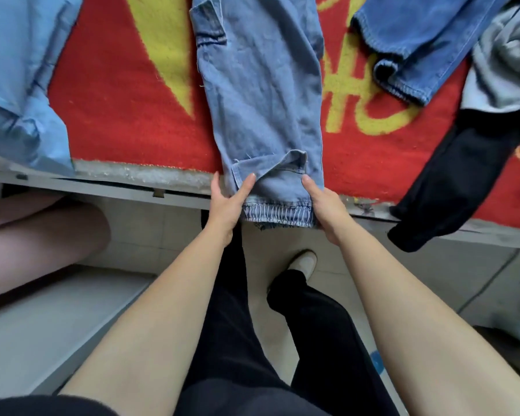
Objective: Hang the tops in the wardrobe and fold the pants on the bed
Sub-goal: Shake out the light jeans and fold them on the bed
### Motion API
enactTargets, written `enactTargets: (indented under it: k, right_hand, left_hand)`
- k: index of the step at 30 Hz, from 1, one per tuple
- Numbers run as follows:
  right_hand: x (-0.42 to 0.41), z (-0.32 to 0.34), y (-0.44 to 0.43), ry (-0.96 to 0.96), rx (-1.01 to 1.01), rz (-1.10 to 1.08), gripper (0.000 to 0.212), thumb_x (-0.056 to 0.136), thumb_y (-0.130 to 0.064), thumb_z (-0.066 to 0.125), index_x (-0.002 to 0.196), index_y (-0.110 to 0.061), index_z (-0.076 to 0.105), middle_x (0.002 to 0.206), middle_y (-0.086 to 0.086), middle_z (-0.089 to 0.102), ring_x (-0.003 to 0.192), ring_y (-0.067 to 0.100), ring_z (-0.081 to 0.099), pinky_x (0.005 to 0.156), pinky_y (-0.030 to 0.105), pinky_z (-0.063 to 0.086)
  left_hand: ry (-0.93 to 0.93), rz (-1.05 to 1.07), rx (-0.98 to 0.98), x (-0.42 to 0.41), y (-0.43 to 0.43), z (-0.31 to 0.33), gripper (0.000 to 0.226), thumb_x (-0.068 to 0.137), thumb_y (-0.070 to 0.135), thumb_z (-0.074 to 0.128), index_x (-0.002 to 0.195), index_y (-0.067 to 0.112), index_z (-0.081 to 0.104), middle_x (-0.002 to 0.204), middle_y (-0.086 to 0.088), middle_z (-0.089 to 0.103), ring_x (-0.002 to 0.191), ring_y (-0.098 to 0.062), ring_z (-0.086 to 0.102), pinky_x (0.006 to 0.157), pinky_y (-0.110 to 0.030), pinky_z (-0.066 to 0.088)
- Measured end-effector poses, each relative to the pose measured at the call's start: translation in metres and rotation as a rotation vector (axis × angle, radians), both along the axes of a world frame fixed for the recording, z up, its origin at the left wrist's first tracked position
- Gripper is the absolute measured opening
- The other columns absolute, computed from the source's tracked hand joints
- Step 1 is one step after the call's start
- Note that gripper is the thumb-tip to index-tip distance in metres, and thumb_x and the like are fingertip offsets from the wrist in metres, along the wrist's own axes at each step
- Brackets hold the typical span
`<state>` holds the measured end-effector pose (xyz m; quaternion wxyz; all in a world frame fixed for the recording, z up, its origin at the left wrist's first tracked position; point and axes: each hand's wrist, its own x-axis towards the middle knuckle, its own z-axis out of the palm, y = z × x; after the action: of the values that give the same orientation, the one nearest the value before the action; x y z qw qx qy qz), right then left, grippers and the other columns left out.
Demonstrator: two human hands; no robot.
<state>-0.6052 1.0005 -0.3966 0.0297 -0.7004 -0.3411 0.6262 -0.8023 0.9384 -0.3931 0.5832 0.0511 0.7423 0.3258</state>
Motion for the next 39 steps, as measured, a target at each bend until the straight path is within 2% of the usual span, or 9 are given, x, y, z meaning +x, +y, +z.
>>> enactTargets:
  k: [3, 12, 16, 19, 25, 28, 31, 34, 39]
  right_hand:
    - [0.007, 0.018, -0.009, 0.015, -0.025, -0.036, 0.072, 0.085, -0.068, 0.056, 0.131, -0.014, 0.061, 0.131, 0.003, 0.062, 0.118, 0.025, 0.059, 0.109, 0.045, 0.043]
    - [0.055, 0.077, -0.066, -0.026, -0.339, -0.076, 0.053, 0.086, -0.046, 0.064, 0.124, -0.01, 0.064, 0.114, 0.015, 0.072, 0.104, 0.035, 0.069, 0.096, 0.052, 0.053]
    - [0.053, 0.104, -0.038, -0.003, -0.282, -0.138, 0.028, 0.086, -0.041, 0.067, 0.1, -0.017, 0.064, 0.065, 0.003, 0.058, 0.045, 0.015, 0.046, 0.052, 0.025, 0.051]
    - [0.038, 0.122, 0.011, 0.138, -0.166, -0.292, 0.018, 0.086, -0.034, 0.066, 0.087, -0.017, 0.062, 0.048, -0.003, 0.045, 0.034, 0.009, 0.033, 0.046, 0.023, 0.049]
    - [-0.026, 0.134, 0.123, 0.214, -0.004, -0.402, 0.022, 0.098, -0.026, 0.053, 0.082, -0.014, 0.058, 0.07, 0.001, 0.056, 0.046, 0.007, 0.055, 0.043, 0.018, 0.05]
    - [-0.057, 0.119, 0.17, 0.331, 0.084, -0.51, 0.015, 0.101, -0.025, 0.051, 0.106, -0.012, 0.057, 0.09, 0.01, 0.064, 0.063, 0.015, 0.07, 0.057, 0.025, 0.058]
    - [-0.074, 0.088, 0.189, 0.241, 0.171, -0.325, 0.031, 0.102, -0.024, 0.051, 0.131, -0.017, 0.047, 0.107, 0.009, 0.06, 0.086, 0.023, 0.064, 0.077, 0.036, 0.057]
    - [-0.075, 0.057, 0.184, -0.195, 0.337, 0.43, 0.05, 0.099, -0.02, 0.052, 0.148, -0.015, 0.043, 0.132, 0.013, 0.057, 0.119, 0.026, 0.056, 0.107, 0.039, 0.039]
    - [-0.072, 0.028, 0.174, -0.461, 0.437, 0.851, 0.06, 0.098, -0.038, 0.049, 0.154, -0.03, 0.032, 0.143, 0.009, 0.04, 0.133, 0.03, 0.041, 0.106, 0.044, 0.041]
  left_hand:
    - [-0.278, 0.103, 0.027, 0.008, -0.02, 0.018, 0.079, 0.066, 0.036, 0.088, 0.132, 0.009, 0.055, 0.119, -0.009, 0.07, 0.105, -0.025, 0.069, 0.098, -0.049, 0.051]
    - [-0.074, 0.039, -0.4, 0.05, -0.064, 0.074, 0.059, 0.079, 0.045, 0.071, 0.123, 0.007, 0.062, 0.117, -0.009, 0.068, 0.103, -0.031, 0.065, 0.094, -0.048, 0.054]
    - [-0.179, 0.088, -0.375, 0.043, -0.044, 0.098, 0.022, 0.085, 0.022, 0.061, 0.104, 0.011, 0.066, 0.093, -0.011, 0.072, 0.077, -0.028, 0.069, 0.058, -0.043, 0.06]
    - [-0.254, 0.149, -0.246, 0.021, -0.003, 0.11, 0.021, 0.091, 0.029, 0.053, 0.1, 0.015, 0.066, 0.09, -0.009, 0.07, 0.078, -0.023, 0.067, 0.053, -0.031, 0.057]
    - [-0.188, 0.164, -0.07, -0.033, 0.112, 0.115, 0.024, 0.092, 0.031, 0.053, 0.108, 0.015, 0.062, 0.078, -0.005, 0.068, 0.053, -0.018, 0.067, 0.05, -0.027, 0.054]
    - [-0.157, 0.212, 0.092, -0.054, 0.162, 0.095, 0.038, 0.096, 0.038, 0.053, 0.123, 0.012, 0.056, 0.087, -0.006, 0.069, 0.071, -0.019, 0.069, 0.062, -0.03, 0.057]
    - [0.095, -0.112, 0.168, -0.066, 0.182, 0.068, 0.06, 0.097, 0.024, 0.055, 0.15, 0.013, 0.028, 0.136, -0.012, 0.055, 0.12, -0.023, 0.057, 0.102, -0.041, 0.047]
    - [0.46, -0.897, 0.137, -0.077, 0.177, 0.047, 0.07, 0.093, 0.016, 0.053, 0.155, 0.022, 0.022, 0.152, -0.012, 0.041, 0.138, -0.028, 0.041, 0.112, -0.041, 0.036]
    - [0.624, -1.405, 0.103, -0.081, 0.169, 0.034, 0.111, 0.074, 0.068, 0.067, 0.157, 0.029, 0.004, 0.164, -0.008, 0.003, 0.151, -0.025, 0.003, 0.115, -0.053, 0.023]
